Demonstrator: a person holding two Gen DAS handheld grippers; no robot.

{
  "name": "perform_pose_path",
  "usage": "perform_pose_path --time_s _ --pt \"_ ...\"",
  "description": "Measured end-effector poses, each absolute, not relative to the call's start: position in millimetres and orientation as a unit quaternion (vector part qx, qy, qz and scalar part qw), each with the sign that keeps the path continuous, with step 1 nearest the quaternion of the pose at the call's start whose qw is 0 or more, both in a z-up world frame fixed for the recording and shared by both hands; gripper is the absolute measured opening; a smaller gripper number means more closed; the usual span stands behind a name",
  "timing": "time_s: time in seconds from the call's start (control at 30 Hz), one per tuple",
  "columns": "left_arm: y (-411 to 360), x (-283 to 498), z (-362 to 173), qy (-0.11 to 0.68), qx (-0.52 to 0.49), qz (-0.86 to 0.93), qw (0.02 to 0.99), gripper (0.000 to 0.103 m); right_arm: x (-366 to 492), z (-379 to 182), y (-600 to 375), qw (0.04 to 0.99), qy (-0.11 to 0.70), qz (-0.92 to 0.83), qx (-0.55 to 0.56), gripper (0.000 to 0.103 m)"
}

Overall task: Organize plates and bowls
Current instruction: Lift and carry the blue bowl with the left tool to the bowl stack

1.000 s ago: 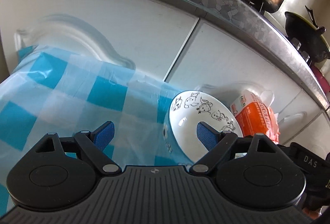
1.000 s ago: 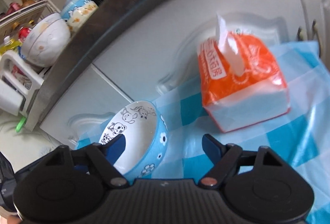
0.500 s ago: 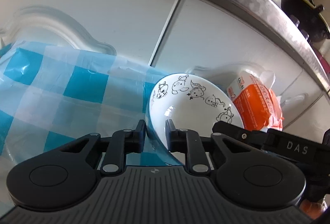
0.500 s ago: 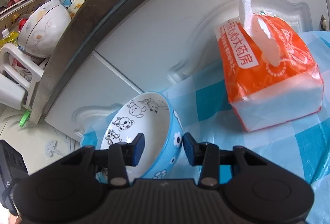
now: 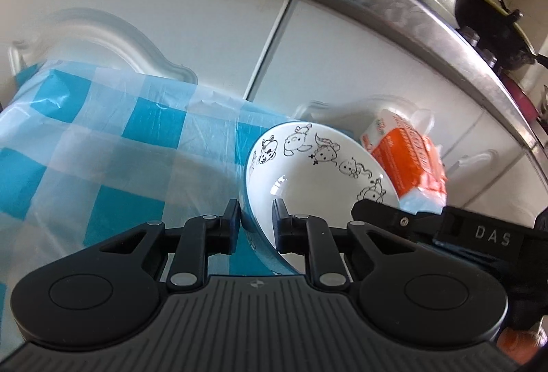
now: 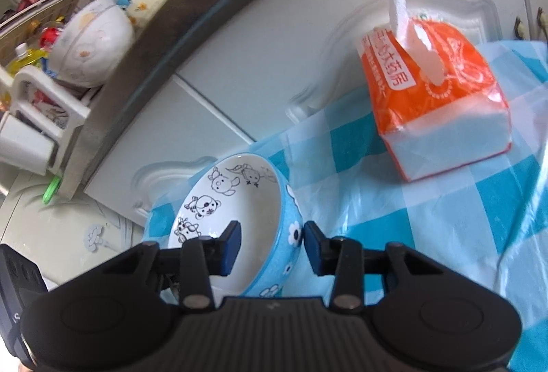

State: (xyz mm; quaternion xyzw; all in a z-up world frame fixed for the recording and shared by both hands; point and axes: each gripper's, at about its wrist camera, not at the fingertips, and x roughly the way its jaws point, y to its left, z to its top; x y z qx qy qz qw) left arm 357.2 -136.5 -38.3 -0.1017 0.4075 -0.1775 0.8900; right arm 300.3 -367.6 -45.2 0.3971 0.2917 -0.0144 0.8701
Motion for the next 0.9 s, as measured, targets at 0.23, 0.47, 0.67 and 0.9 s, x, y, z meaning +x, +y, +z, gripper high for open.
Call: perform_pose_path --time_s 0.23,0.47,0.67,0.9 --pt "-118.4 319.9 -17.8 0.395 -0.117 -0.186 0.892 0.017 265.3 -26.6 -352.1 0.876 0.274 -0.001 0.397 0.038" --pt "-109.5 276.7 4.1 0.374 -0.127 -0.194 0.898 0.017 219.6 -17.0 -332.9 0.877 0.251 0.015 0.409 0.036" --pt "-100.9 233.8 15.1 0.367 -0.130 -0.202 0.899 0.017 175.7 -6.7 -312.4 0.881 0.235 0.020 0.409 0.035" --pt "-92.6 193.2 20.5 0.366 -0.139 -0.215 0.895 0.017 123.6 0.6 -291.6 0.887 0.217 0.020 0.407 0.035"
